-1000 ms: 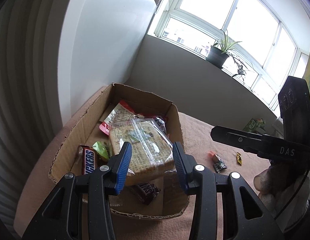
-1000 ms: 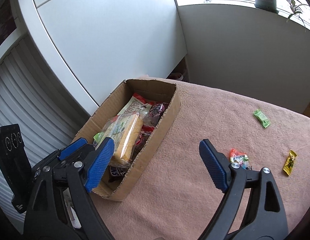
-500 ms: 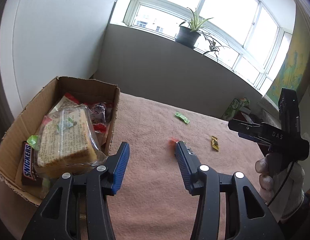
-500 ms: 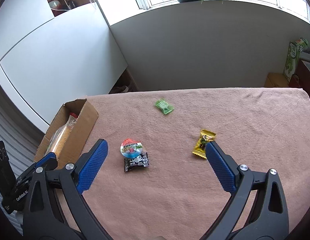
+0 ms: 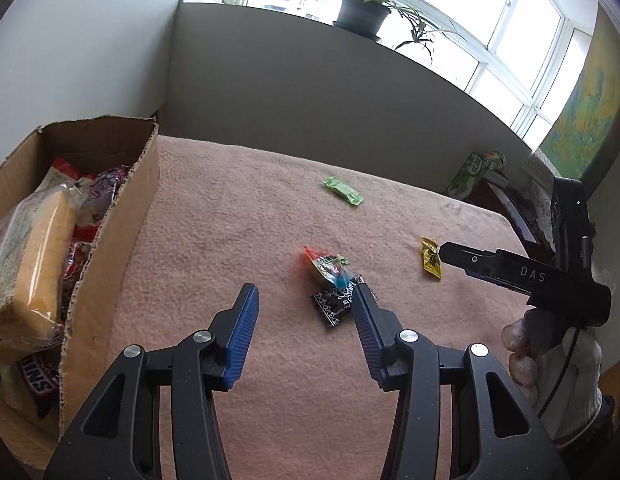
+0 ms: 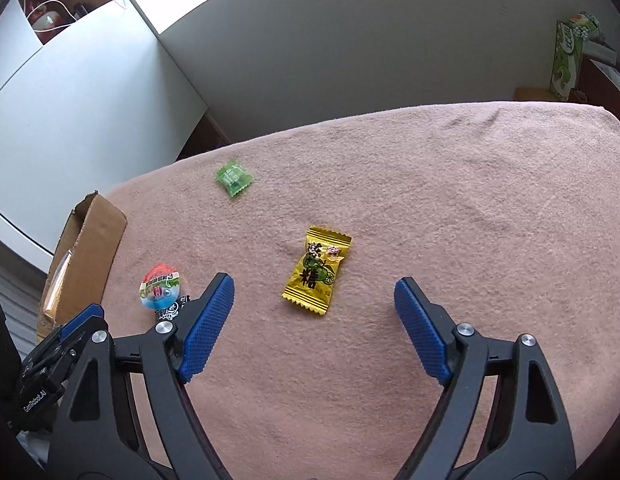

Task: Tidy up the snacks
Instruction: 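Open the right tool to release the bread and move both tools to the table, then grasp the red-green candy with the left tool while the right tool grasps the yellow candy, then carry both candies to the box and open both tools over it, then move both open tools back over the black packet and green candy, then grasp the black candy packet with the left tool while the right tool grasps the green candy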

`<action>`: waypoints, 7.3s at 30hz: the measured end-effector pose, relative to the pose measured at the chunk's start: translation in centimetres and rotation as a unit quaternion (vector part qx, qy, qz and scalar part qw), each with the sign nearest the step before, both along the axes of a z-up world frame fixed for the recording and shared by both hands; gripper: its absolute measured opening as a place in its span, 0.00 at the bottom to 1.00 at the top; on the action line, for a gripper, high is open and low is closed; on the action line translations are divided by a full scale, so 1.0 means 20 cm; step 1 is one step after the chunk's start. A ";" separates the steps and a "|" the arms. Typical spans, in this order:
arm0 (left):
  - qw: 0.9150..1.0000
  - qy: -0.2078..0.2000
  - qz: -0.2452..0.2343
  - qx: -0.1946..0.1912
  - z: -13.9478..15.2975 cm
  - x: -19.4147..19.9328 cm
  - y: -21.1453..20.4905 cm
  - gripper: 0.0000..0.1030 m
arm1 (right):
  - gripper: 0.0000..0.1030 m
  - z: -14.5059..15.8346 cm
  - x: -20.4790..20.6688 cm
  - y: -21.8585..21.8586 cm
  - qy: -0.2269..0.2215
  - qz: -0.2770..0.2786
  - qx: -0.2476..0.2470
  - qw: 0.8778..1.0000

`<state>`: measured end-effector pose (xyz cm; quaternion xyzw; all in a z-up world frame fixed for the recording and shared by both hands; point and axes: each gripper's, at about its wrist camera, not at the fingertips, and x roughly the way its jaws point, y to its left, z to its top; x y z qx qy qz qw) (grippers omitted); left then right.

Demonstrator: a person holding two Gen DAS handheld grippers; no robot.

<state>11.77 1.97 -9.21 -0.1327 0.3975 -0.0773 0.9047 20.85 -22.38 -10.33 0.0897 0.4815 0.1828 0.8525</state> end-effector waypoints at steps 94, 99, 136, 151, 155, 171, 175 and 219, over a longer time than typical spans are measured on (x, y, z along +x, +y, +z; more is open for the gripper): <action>0.987 -0.097 0.121 0.042 0.28 -0.42 0.47 0.23 | 0.27 0.51 -0.45 0.96 -0.151 0.189 -0.082 0.967; 0.983 -0.100 0.147 0.044 0.28 -0.44 0.58 0.23 | 0.27 0.51 -0.43 1.10 -0.149 0.204 -0.073 0.965; 0.975 -0.070 0.209 0.034 0.17 -0.49 0.96 0.60 | 0.88 0.38 -0.32 1.63 -0.139 0.235 -0.065 0.960; 0.974 -0.076 0.206 0.045 0.18 -0.46 0.89 0.68 | 0.96 0.43 -0.27 1.35 -0.133 0.190 -0.051 0.971; 0.977 -0.080 0.194 0.049 0.20 -0.45 0.82 0.68 | 0.96 0.43 -0.23 1.18 -0.118 0.167 -0.032 0.978; 0.984 -0.100 0.138 0.061 0.26 -0.39 0.47 0.68 | 0.96 0.39 -0.12 0.54 -0.097 0.079 -0.026 0.992; 0.987 -0.097 0.113 0.066 0.24 -0.36 0.36 0.68 | 0.96 0.38 -0.11 0.43 -0.099 0.068 -0.020 0.993; 0.985 0.040 -0.052 0.158 -0.11 0.15 -0.33 0.42 | 0.62 -0.01 0.40 0.50 -0.039 0.156 -0.016 0.987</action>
